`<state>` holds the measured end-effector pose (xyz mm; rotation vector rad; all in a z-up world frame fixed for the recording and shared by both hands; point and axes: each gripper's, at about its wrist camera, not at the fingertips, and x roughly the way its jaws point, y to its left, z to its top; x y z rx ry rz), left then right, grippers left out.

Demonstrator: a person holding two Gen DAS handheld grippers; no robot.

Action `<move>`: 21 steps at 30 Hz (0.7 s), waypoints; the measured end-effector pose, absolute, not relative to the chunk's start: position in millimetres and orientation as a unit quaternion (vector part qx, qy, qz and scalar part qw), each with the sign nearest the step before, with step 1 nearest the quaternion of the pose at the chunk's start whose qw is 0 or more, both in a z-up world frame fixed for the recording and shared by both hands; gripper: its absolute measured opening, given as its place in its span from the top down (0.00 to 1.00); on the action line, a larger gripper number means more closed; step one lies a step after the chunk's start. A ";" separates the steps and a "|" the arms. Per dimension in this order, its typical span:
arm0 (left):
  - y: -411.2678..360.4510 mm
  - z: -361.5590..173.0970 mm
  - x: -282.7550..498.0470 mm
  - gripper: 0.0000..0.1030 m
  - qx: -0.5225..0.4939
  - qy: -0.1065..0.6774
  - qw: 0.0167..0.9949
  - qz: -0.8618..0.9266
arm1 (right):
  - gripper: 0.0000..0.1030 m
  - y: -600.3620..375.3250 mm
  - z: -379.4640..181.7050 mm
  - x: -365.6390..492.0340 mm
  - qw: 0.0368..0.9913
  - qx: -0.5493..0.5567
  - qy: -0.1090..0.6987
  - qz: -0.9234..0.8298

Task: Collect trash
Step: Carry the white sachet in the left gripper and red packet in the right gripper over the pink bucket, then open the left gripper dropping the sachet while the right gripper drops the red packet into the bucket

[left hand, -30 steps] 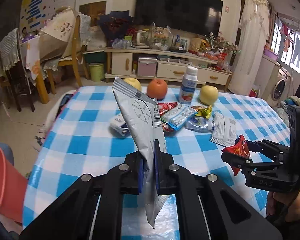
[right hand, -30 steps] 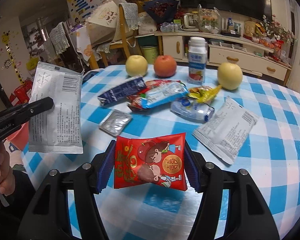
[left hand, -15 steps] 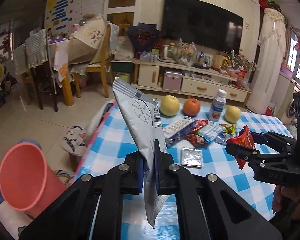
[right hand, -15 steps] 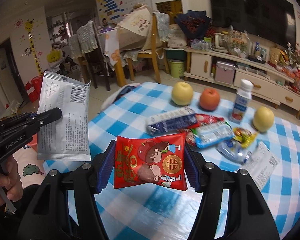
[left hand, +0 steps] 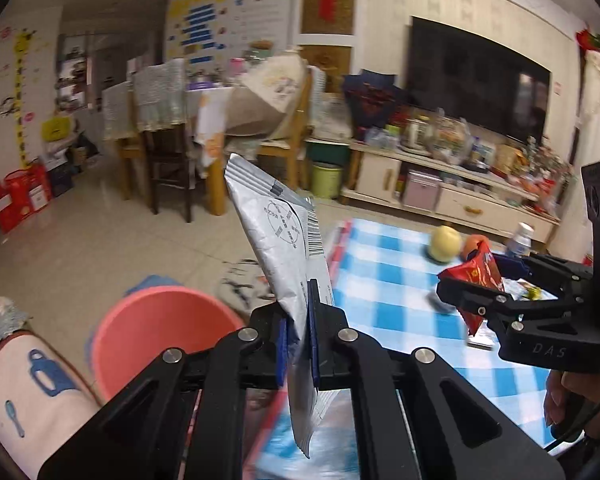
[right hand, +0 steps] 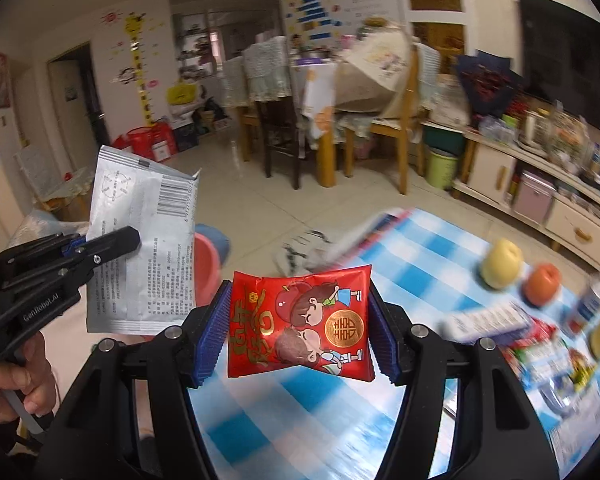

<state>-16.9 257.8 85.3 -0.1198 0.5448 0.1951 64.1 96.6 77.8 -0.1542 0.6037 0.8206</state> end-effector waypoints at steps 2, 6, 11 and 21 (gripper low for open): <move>279.2 86.5 -23.5 0.91 -0.062 0.267 0.955 0.114 | 0.39 120.2 82.1 63.0 0.864 -0.080 0.285 0.408; 315.4 88.3 -32.4 0.91 -0.062 0.265 0.951 0.145 | 0.39 167.8 87.8 61.4 0.851 -0.090 0.280 0.435; 353.8 91.4 -40.6 0.91 -0.067 0.261 0.948 0.172 | 0.39 218.4 92.1 59.2 0.838 -0.101 0.278 0.459; 403.4 69.9 -41.1 0.91 -0.084 0.275 0.938 0.196 | 0.39 281.7 82.1 65.7 0.813 -0.102 0.298 0.489</move>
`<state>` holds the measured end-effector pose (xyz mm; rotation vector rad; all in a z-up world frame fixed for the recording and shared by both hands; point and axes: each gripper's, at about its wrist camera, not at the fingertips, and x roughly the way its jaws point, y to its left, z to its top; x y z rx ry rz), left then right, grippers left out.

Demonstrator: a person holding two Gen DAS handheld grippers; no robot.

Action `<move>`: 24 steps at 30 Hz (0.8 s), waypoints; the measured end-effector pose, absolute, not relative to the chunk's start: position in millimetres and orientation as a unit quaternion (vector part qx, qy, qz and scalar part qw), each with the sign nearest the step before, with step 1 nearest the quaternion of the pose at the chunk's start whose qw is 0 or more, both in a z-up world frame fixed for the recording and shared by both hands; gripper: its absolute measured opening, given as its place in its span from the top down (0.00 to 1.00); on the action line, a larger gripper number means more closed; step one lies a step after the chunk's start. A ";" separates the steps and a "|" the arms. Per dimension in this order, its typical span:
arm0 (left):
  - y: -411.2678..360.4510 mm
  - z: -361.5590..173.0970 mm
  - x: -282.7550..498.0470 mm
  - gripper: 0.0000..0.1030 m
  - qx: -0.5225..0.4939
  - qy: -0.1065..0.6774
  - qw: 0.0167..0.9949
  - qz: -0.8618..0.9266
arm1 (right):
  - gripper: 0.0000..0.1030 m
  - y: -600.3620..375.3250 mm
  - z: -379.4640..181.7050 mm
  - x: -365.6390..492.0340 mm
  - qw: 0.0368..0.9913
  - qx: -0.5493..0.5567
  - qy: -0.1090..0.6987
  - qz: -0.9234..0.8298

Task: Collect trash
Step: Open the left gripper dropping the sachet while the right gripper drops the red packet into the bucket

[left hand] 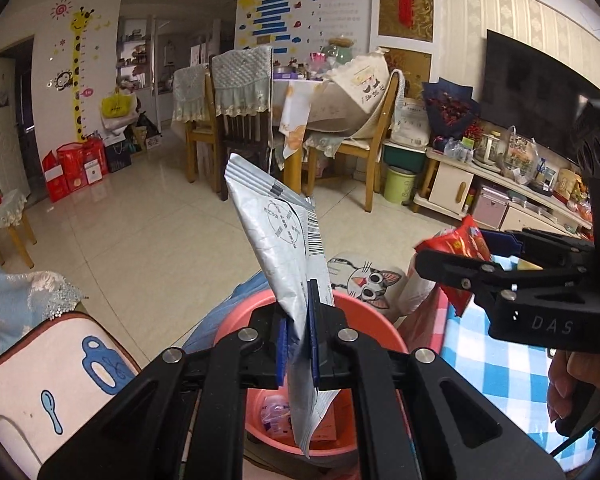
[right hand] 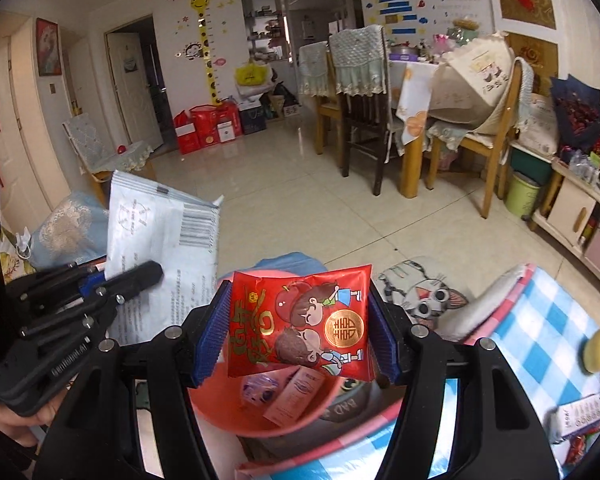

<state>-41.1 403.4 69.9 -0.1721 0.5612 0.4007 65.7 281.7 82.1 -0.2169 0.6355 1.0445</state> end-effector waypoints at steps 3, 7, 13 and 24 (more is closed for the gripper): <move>409.2 56.8 -36.4 0.91 -0.087 0.284 0.934 0.198 | 0.39 295.6 76.8 67.0 0.806 -0.108 0.302 0.497; 417.9 39.7 -32.7 0.91 -0.089 0.299 0.928 0.202 | 0.38 310.4 66.9 70.8 0.797 -0.115 0.310 0.505; 425.6 18.0 -25.6 0.91 -0.095 0.323 0.919 0.204 | 0.25 325.0 50.7 76.8 0.788 -0.112 0.329 0.508; 429.5 5.8 -21.8 0.26 -0.107 0.329 0.909 0.233 | 0.08 299.0 45.1 93.2 0.807 -0.071 0.339 0.478</move>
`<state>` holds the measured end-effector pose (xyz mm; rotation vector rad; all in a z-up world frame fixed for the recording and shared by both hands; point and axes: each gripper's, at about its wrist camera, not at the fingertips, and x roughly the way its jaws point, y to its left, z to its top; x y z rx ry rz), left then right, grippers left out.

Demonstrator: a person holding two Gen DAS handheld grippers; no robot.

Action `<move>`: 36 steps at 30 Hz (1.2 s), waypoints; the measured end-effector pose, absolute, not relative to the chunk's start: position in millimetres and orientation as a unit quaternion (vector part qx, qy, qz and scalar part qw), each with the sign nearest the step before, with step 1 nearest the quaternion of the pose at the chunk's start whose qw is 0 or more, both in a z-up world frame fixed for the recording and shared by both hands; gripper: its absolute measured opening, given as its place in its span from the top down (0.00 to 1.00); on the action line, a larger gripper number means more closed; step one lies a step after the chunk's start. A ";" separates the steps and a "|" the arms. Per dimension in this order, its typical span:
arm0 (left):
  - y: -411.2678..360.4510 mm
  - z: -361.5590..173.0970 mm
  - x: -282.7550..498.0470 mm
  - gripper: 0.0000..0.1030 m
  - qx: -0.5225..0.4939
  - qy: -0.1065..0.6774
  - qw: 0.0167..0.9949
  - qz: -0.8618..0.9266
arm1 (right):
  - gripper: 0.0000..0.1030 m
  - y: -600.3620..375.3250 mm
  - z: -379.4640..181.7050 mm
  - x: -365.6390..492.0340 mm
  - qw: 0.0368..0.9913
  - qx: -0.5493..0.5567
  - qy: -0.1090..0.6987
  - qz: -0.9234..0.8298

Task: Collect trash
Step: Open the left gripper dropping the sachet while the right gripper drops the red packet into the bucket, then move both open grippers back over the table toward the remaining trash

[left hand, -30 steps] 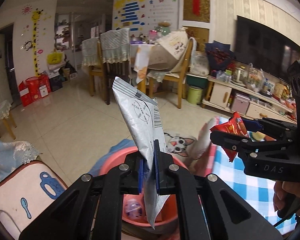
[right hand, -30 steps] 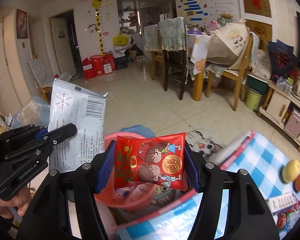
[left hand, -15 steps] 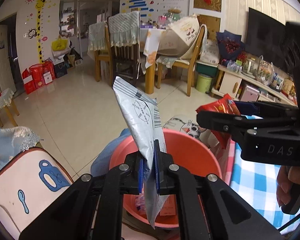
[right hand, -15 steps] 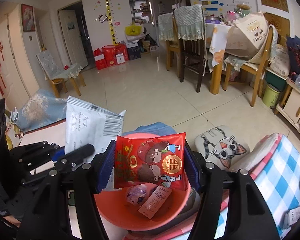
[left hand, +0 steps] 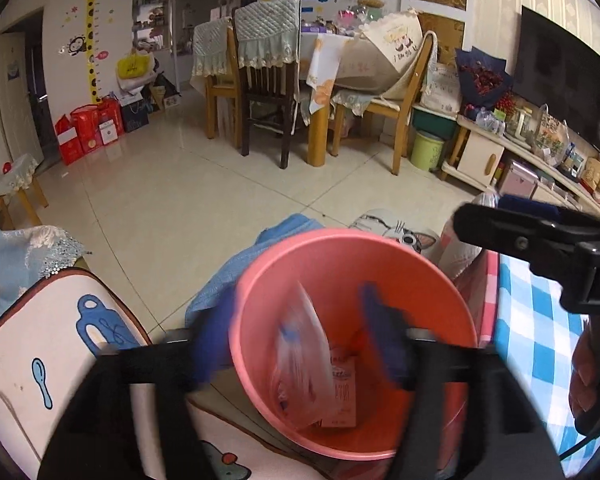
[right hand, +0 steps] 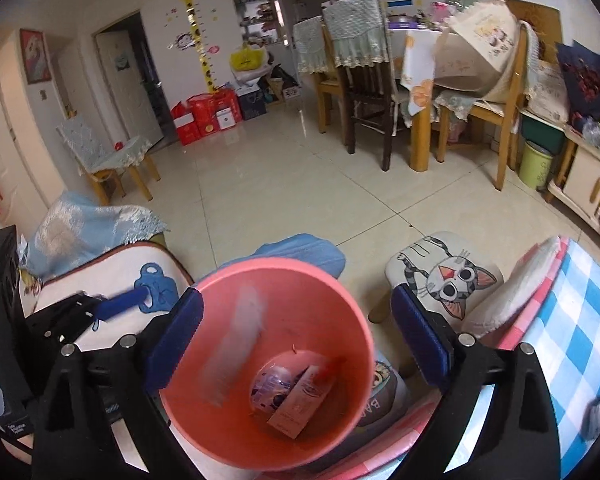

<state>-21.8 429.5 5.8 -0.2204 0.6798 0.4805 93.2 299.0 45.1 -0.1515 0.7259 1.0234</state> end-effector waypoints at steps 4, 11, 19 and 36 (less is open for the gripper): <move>416.2 15.1 -20.5 0.13 -0.089 0.318 0.914 0.236 | 0.08 273.6 49.4 92.2 0.816 -0.064 0.333 0.468; 383.7 39.3 -20.3 0.10 -0.076 0.302 0.927 0.212 | 0.07 210.5 65.5 86.1 0.837 -0.045 0.311 0.447; 327.9 67.0 -16.9 0.10 -0.051 0.281 0.943 0.173 | 0.07 117.5 78.8 79.5 0.870 -0.027 0.287 0.400; 185.4 53.7 37.5 0.09 -0.017 0.307 0.949 0.063 | 0.07 -93.6 58.1 60.0 0.927 -0.004 0.276 0.253</move>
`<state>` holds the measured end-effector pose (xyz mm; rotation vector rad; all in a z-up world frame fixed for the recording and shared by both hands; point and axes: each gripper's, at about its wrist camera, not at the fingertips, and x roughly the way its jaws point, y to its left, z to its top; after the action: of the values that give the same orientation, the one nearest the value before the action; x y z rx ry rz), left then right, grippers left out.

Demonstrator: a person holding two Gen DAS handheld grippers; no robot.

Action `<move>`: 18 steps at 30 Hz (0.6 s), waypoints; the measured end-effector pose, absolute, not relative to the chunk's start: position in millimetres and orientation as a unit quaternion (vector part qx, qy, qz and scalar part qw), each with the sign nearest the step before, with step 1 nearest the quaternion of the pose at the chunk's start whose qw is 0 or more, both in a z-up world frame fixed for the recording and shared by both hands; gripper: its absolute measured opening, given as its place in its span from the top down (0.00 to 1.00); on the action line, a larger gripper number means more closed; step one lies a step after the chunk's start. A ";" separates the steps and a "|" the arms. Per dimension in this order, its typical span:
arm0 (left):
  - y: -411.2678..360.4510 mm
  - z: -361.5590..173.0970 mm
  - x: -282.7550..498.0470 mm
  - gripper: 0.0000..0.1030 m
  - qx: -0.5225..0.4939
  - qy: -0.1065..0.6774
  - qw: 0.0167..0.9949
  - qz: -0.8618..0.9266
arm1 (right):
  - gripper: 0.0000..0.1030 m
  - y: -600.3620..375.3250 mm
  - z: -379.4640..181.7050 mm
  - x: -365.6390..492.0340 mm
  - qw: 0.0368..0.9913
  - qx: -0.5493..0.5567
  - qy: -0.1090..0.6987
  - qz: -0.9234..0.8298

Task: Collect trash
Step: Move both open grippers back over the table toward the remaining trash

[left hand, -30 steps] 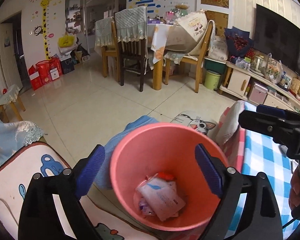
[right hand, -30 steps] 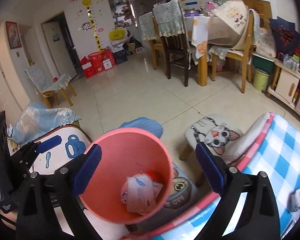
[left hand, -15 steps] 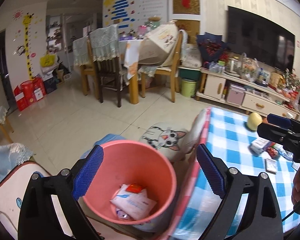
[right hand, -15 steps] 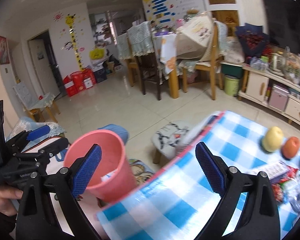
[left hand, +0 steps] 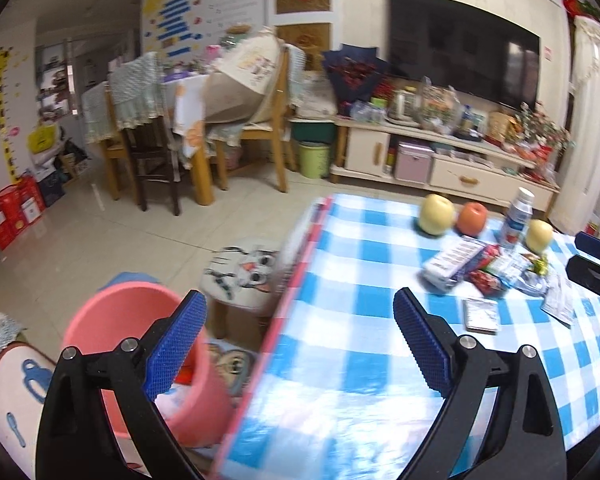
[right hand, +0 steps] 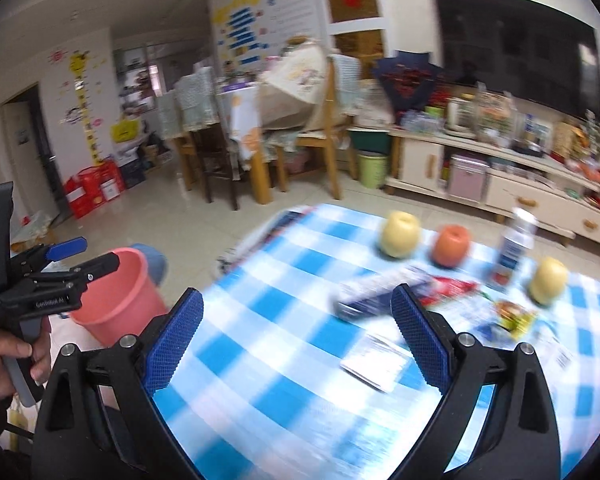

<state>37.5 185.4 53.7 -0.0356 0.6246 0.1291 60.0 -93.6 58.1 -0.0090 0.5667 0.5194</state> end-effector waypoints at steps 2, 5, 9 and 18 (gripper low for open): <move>163.8 46.0 46.7 0.09 -0.015 0.312 0.949 0.044 | 0.07 -124.1 49.0 58.1 0.932 -0.001 0.282 0.228; 129.4 32.8 61.8 0.09 -0.006 0.319 0.948 0.019 | 0.07 -161.1 35.0 56.5 0.937 0.003 0.289 0.196; 78.9 8.3 81.2 0.09 0.011 0.329 0.944 -0.017 | 0.07 -205.6 14.4 57.8 0.940 0.010 0.299 0.161; -25.2 -47.6 126.2 0.09 0.082 0.355 0.928 -0.070 | 0.07 -269.2 -40.7 71.2 0.935 0.040 0.330 0.123</move>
<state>126.2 -25.2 -47.6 0.1682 0.7283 -0.1442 71.2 -269.2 -40.7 0.0824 0.6756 0.2524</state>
